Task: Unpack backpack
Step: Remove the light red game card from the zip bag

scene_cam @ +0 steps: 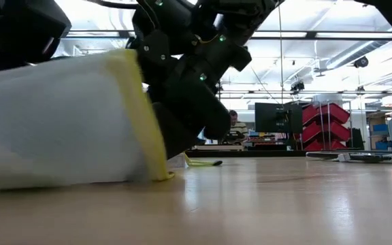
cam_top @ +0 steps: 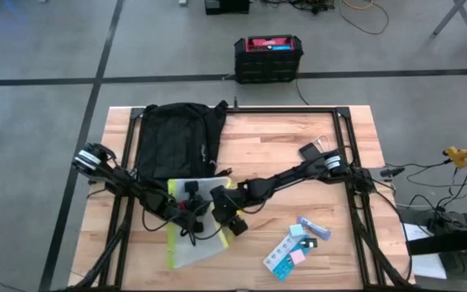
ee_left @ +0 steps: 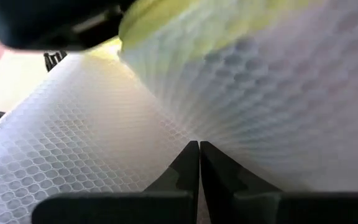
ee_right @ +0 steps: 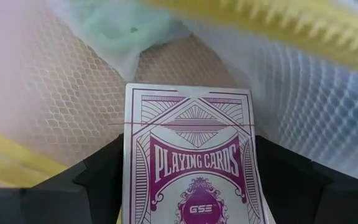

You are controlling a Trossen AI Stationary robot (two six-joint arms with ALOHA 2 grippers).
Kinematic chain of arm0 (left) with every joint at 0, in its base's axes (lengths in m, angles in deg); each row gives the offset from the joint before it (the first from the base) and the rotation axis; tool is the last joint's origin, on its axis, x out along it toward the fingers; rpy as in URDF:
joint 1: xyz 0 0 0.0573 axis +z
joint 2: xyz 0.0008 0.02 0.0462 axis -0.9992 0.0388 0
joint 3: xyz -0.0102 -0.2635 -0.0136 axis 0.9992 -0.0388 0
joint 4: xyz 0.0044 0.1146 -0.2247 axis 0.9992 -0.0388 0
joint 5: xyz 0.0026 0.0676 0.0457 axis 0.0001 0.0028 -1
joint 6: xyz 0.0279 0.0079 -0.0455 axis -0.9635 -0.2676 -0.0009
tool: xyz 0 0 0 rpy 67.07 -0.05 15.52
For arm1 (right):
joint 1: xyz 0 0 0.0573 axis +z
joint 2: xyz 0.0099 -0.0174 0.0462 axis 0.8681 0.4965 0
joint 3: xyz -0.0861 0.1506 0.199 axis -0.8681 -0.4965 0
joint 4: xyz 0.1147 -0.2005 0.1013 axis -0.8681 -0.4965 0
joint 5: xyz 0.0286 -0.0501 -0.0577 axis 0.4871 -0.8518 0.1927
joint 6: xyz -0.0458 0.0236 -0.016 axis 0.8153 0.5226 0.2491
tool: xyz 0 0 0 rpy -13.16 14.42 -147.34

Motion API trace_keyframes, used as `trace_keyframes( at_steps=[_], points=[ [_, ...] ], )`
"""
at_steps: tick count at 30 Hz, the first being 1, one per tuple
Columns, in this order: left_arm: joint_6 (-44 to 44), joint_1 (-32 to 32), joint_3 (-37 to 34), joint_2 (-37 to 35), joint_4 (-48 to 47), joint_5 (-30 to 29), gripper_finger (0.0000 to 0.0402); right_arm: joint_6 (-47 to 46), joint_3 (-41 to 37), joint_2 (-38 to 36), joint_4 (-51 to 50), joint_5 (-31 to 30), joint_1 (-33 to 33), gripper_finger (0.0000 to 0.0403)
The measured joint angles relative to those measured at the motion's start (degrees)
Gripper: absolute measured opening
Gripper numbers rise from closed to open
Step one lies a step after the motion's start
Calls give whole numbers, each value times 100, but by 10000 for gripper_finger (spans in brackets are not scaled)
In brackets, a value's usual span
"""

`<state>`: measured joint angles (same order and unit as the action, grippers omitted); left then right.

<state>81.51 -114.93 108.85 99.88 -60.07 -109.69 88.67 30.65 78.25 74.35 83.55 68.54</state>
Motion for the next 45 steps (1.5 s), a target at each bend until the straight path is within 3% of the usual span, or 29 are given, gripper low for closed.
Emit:
trace_keyframes(
  at_steps=[7, 15, 21, 27, 31, 34, 39, 45],
  points=[
    [21, 2, 0, -45, -143, 24, 0, 54, -28, -547, -1314, -226, 16, 281],
    [244, -4, 4, -51, -327, 33, 0, -673, -608, -1204, -2280, -143, -148, 280],
    [228, -4, 10, -56, -344, 37, 0, -1507, -1980, -2008, -1961, -188, -198, 280],
    [-230, -2, 64, -102, -431, 54, 0, -2577, -3449, -3297, -1835, -1136, -206, 279],
    [-749, 7, 438, -95, -523, 77, 0, -3390, -4360, -4295, -1638, -1280, -176, 279],
    [-1075, 4, 802, -95, -671, 78, 0, -3939, -4924, -4846, -1646, -1281, -99, 303],
    [-1168, 4, 1436, -95, -775, 67, 0, -4518, -5535, -5367, -1638, -1279, 41, 350],
    [-1050, 4, 2049, 1, -766, 258, 7, -4643, -5627, -5430, -1501, -1278, 181, 361]
  ],
)
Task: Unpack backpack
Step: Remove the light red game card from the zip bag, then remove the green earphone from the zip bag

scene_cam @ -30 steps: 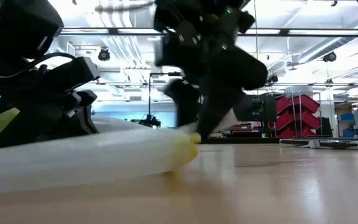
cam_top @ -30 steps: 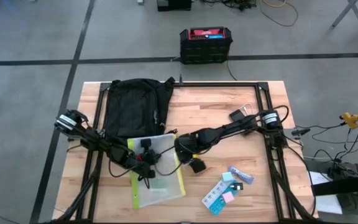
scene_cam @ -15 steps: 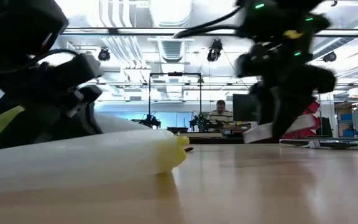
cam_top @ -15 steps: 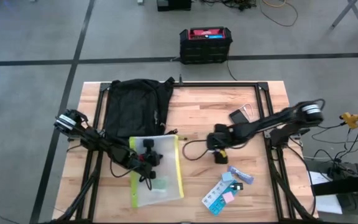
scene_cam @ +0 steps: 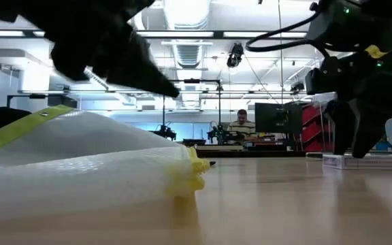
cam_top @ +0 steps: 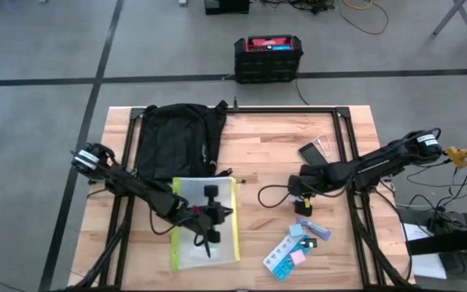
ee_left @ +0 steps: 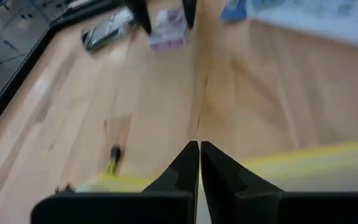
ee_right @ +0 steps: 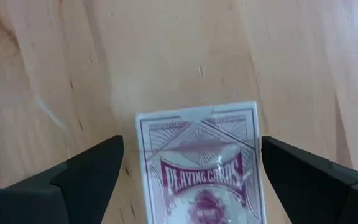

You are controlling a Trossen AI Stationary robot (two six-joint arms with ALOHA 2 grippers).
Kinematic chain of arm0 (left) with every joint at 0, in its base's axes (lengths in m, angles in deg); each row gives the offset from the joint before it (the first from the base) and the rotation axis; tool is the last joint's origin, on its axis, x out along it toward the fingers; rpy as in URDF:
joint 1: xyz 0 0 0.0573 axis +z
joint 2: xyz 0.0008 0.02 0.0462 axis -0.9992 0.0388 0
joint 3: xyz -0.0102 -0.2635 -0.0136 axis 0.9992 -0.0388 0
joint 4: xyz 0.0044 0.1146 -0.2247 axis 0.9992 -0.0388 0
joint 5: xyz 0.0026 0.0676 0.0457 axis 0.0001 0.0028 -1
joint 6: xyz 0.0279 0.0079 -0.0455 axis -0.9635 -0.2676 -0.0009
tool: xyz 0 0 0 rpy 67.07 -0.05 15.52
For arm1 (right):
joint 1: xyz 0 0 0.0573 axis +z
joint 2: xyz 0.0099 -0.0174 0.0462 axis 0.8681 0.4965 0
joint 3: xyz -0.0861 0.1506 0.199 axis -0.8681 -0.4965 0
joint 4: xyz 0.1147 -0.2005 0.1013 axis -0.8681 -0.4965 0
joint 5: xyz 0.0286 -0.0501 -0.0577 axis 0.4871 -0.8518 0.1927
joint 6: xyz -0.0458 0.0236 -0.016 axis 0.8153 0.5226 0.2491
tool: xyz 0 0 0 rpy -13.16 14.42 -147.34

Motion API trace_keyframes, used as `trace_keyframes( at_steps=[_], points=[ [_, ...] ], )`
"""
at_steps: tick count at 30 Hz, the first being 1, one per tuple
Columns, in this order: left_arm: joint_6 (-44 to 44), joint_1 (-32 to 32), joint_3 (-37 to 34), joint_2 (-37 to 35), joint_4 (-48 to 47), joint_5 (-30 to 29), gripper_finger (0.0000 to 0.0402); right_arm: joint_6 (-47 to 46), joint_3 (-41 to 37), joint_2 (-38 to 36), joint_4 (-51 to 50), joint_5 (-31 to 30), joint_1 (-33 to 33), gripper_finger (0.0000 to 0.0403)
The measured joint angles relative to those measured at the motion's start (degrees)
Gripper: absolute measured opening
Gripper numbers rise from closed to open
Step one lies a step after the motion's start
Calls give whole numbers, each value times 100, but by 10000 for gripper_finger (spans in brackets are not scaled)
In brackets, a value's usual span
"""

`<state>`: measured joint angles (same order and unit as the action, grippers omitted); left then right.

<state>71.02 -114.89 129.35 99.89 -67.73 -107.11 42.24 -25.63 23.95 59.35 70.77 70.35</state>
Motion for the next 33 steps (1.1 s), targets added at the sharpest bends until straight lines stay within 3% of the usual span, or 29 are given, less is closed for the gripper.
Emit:
trace_keyframes(
  at_steps=[5, 8, 13, 16, 22, 27, 30, 33],
  points=[
    [-53, 37, 728, 453, -438, 400, 37, 201, -3, 45, 1267, 7, 94, 363],
    [65, 45, 1267, 575, -1637, 398, 54, 321, -1, 245, 2545, 4, 222, 363],
    [1446, 13, 2076, 542, -4030, 439, 63, 559, -1, 1121, 4311, 7, 401, 363],
    [2055, -92, 2340, 536, -4804, 689, 61, 582, 97, 1889, 5274, 35, 478, 364],
    [2346, -241, 2311, 531, -4766, 859, 50, 801, 953, 3341, 5763, 44, 614, 364],
    [2572, -286, 2081, 528, -4629, 851, 47, 1263, 1695, 3969, 5723, -62, 729, 361],
    [2798, -291, 1882, 525, -4420, 879, 47, 1480, 2080, 4138, 5632, 12, 727, 338],
    [2989, -304, 1707, 525, -4172, 922, 47, 1685, 2369, 4219, 5494, 2, 726, 289]
  ],
)
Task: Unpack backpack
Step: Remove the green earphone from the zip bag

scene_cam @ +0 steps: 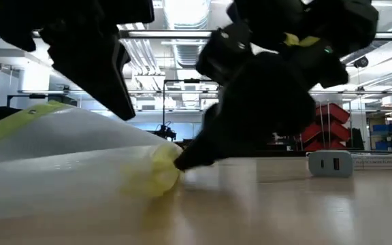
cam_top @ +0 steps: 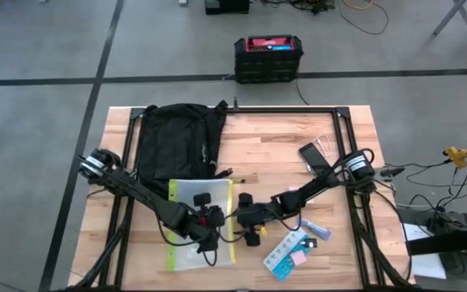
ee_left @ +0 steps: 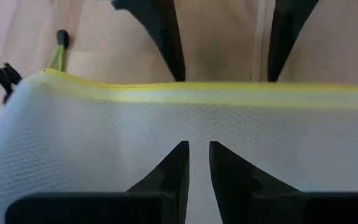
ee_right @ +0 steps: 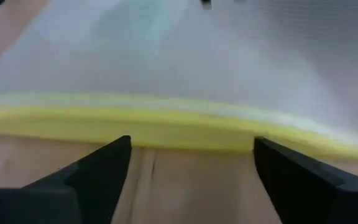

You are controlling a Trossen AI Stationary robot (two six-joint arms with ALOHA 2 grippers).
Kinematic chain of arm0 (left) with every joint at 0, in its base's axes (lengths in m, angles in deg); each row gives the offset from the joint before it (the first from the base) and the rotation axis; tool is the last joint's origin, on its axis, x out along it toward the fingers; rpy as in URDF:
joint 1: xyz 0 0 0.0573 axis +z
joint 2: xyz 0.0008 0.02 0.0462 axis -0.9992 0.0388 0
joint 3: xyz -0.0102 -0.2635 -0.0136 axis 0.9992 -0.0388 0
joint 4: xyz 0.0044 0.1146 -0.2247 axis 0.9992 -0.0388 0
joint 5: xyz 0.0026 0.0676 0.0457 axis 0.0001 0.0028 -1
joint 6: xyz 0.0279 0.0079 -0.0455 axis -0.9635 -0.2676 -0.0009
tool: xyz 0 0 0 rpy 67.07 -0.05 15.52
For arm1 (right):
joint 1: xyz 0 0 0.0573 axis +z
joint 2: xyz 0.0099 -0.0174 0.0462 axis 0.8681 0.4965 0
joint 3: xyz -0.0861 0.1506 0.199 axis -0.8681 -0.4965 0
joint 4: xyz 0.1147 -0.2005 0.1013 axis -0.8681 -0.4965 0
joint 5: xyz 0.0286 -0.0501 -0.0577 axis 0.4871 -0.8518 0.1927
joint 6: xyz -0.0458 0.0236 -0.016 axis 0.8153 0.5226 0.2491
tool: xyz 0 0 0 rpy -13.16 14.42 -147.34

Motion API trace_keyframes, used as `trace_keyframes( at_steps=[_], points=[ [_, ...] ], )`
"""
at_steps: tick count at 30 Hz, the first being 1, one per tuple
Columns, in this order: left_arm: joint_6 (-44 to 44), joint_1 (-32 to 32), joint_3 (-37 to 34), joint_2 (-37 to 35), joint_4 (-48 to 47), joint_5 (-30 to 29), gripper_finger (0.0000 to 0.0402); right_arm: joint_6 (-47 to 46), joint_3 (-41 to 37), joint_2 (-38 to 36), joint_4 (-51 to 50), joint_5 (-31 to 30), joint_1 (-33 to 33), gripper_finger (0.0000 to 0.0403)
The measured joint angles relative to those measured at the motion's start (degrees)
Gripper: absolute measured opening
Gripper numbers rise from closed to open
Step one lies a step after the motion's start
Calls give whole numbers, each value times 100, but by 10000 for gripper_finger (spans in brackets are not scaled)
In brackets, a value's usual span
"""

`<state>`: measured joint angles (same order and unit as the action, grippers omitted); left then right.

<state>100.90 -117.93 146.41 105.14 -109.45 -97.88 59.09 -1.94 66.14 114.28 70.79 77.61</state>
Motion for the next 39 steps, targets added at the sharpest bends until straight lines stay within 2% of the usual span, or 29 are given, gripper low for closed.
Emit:
trace_keyframes(
  at_steps=[10, 12, 14, 18, 23, 30, 35, 39],
  points=[
    [173, -147, -152, 0, 220, 24, 54, 772, 652, 37, -48, 2, -1, 50],
    [198, -215, -68, -2, 266, 14, 52, 927, 759, 37, -64, 16, -1, 15],
    [217, -286, -3, -11, 241, -56, 51, 1101, 857, 37, -165, 32, 4, 9],
    [351, -374, 12, -12, 233, -195, 56, 1380, 938, 37, -309, 50, 12, 25],
    [461, -384, -76, -22, 298, -316, 84, 1877, 935, 37, -545, -11, 90, 14],
    [235, -380, -89, -50, 467, -618, 157, 2214, 935, 24, -634, -63, 257, 2],
    [150, -380, -91, -48, 924, -259, 218, 2487, 935, 19, -632, -423, 246, 1],
    [9, -360, -91, -44, 1029, -190, 258, 2717, 1042, -21, -630, -453, 289, 0]
  ],
)
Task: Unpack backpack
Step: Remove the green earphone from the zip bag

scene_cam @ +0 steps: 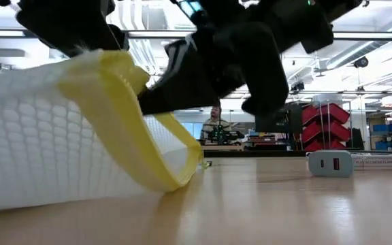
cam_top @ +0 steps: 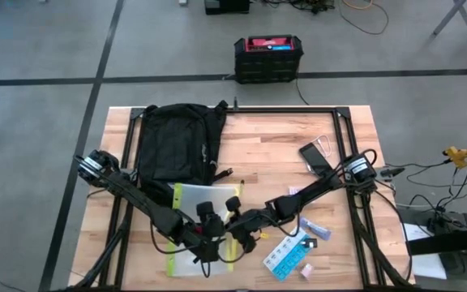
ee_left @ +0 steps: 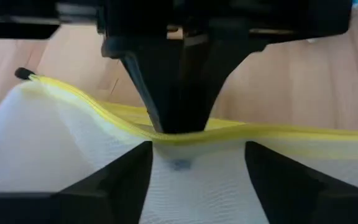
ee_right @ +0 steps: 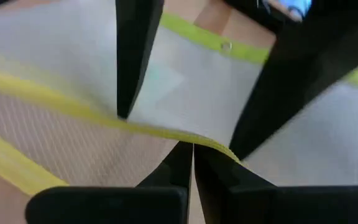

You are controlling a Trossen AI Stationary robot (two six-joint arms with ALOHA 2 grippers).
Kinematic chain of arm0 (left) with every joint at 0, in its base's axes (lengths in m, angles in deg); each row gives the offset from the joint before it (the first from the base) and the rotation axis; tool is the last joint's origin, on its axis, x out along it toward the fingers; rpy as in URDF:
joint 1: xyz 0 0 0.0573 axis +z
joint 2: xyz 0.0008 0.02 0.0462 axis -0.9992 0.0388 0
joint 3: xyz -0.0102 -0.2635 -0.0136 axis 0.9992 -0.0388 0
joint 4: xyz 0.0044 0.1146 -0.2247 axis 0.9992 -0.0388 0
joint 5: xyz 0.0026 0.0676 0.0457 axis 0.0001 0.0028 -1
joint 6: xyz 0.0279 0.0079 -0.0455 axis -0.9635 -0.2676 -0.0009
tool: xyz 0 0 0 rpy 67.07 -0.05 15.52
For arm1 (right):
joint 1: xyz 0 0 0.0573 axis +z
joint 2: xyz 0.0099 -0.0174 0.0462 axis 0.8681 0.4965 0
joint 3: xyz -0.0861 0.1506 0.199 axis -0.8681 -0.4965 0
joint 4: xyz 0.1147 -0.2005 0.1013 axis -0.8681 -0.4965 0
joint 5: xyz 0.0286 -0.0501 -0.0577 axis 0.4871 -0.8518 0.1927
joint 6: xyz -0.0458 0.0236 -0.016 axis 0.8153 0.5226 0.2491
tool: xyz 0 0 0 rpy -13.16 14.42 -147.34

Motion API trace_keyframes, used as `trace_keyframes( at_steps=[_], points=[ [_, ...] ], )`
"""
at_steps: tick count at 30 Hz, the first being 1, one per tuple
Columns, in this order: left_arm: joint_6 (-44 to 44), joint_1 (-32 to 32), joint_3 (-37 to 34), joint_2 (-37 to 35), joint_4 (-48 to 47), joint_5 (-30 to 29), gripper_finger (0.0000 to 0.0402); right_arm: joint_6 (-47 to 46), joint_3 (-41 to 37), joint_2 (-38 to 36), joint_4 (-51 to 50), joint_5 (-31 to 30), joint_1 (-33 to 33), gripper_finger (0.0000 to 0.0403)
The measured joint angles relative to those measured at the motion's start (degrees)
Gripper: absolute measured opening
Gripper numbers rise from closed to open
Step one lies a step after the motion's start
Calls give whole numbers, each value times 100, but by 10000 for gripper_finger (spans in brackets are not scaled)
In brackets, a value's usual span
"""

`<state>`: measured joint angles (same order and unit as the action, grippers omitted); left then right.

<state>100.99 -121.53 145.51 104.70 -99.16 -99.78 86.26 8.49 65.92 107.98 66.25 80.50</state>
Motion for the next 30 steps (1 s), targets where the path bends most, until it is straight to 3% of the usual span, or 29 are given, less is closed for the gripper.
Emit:
trace_keyframes(
  at_steps=[5, 9, 13, 19, 23, 30],
  points=[
    [-142, 66, -37, 10, -4, -3, 291, 276, 264, -7, -8, -2, 118, 0],
    [-47, 87, -42, 22, -142, -137, 283, 283, 361, -7, -60, -26, 123, 0],
    [-13, 98, -42, 33, -161, -155, 215, 67, 363, -16, -254, -26, 66, 0],
    [-9, 98, -44, 33, -303, -138, 28, -29, 362, -49, -348, -309, 72, 1],
    [130, 112, -32, 35, -393, -217, 14, -40, 361, -300, -866, -512, 100, 1],
    [159, 51, -31, -18, -819, -179, 1, -761, 352, -1009, -2965, -473, 199, 0]
  ],
)
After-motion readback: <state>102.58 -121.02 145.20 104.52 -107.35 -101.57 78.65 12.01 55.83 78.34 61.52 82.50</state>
